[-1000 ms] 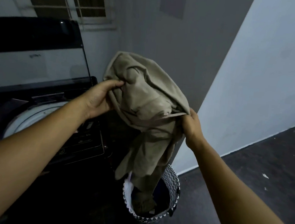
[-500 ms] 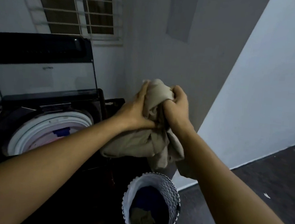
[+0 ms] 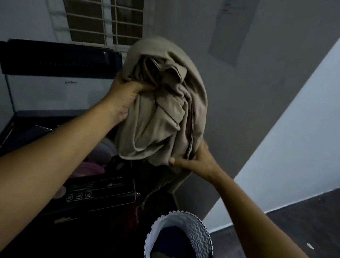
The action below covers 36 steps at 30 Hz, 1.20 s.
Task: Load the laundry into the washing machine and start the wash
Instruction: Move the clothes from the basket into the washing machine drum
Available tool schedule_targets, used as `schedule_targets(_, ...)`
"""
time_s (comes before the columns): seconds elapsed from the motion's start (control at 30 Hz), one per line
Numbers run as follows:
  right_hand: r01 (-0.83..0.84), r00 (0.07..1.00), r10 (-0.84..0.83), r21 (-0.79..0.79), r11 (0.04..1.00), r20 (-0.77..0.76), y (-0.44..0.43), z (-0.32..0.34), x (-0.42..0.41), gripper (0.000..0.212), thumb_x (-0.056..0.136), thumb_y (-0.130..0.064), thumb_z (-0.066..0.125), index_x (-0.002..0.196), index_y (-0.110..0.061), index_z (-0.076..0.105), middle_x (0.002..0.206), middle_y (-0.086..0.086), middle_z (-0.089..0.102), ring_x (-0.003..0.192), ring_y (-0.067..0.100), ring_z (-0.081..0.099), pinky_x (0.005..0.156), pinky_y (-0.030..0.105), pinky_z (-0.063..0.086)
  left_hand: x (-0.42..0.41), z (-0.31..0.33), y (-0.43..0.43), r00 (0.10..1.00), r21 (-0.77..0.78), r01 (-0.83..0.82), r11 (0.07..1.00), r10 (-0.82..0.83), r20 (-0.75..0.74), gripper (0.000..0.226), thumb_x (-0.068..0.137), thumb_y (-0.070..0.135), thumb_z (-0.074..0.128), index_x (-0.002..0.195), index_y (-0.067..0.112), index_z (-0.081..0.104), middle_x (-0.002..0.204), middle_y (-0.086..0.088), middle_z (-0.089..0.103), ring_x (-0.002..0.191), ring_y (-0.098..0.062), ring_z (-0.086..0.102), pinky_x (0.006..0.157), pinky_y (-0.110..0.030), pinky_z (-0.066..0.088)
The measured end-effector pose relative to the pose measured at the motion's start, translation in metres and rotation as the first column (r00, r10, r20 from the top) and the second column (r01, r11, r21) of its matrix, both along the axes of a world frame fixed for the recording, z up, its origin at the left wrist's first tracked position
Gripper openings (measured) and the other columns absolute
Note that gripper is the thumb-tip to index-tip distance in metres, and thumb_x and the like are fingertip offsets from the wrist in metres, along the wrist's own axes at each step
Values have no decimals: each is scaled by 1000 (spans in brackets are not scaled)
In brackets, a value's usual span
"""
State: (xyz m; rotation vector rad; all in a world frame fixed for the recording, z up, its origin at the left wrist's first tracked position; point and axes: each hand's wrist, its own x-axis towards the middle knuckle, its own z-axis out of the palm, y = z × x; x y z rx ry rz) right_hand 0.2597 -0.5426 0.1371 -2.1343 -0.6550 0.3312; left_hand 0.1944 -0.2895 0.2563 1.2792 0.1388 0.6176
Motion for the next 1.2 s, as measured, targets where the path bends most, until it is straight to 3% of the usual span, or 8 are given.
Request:
schedule_targets(0.1,129,973,-51,350,928,-224,59,11,1,85,70,-42,87,145,-30,49,136,-5,63,124,18,62,102,42,54,-6,9,36,998,-75,62,995,-62,7,64,64,3,81,126,1,65,120,-19,70,110,-33,69,91,-43,57)
schedule_targets(0.2,206,953,-66,471,858,-296,115,34,5,27,96,-19,58,120,-22,70,108,4,77,103,30,73,88,51,61,-20,8,87,995,-75,101,992,-102,-7,68,66,5,83,130,2,62,126,-21,66,116,-35,65,97,-47,54)
schedule_targets(0.47,348,880,-22,613,709,-474,235,58,21,30,104,-17,47,125,-10,68,114,14,74,103,34,70,89,47,59,-80,-49,232,962,151,-118,981,151,-229,55,75,10,85,127,15,67,118,-4,73,108,-20,70,92,-33,56)
schedule_targets(0.63,305,861,70,621,722,-504,313,28,2,32,108,-20,45,132,-11,64,120,13,72,103,29,71,86,44,61,-93,-112,281,921,134,-191,972,224,-318,47,82,21,81,127,23,66,112,5,74,101,-10,71,79,-20,57)
schedule_targets(0.77,199,915,17,489,849,-403,347,-28,-1,34,108,-34,43,134,-23,63,127,2,68,111,23,67,93,38,55,-100,-171,311,866,202,-125,971,206,-455,52,84,36,80,132,30,61,119,10,70,104,-3,68,83,-19,55)
schedule_targets(0.87,65,968,-34,120,991,-248,348,-80,5,44,104,-44,45,141,-23,56,137,2,60,122,26,58,102,42,48,-108,-217,339,777,218,-82,973,199,-597,68,68,39,91,130,29,64,120,7,71,109,-13,67,96,-34,53)
schedule_targets(1.07,-88,972,-21,-447,890,-233,357,-133,19,56,96,-35,60,144,-12,41,137,21,55,118,42,57,94,45,49,-111,-275,358,653,235,55,970,144,-744,92,64,32,83,146,31,43,134,1,59,116,-18,59,103,-40,49)
schedule_targets(1.2,-147,987,162,-424,894,0,385,-139,14,86,88,-40,70,157,-20,23,147,21,37,129,47,45,101,52,45,-90,-300,372,658,601,156,784,371,-655,103,62,50,69,154,38,23,155,-2,37,140,-26,39,113,-48,38)
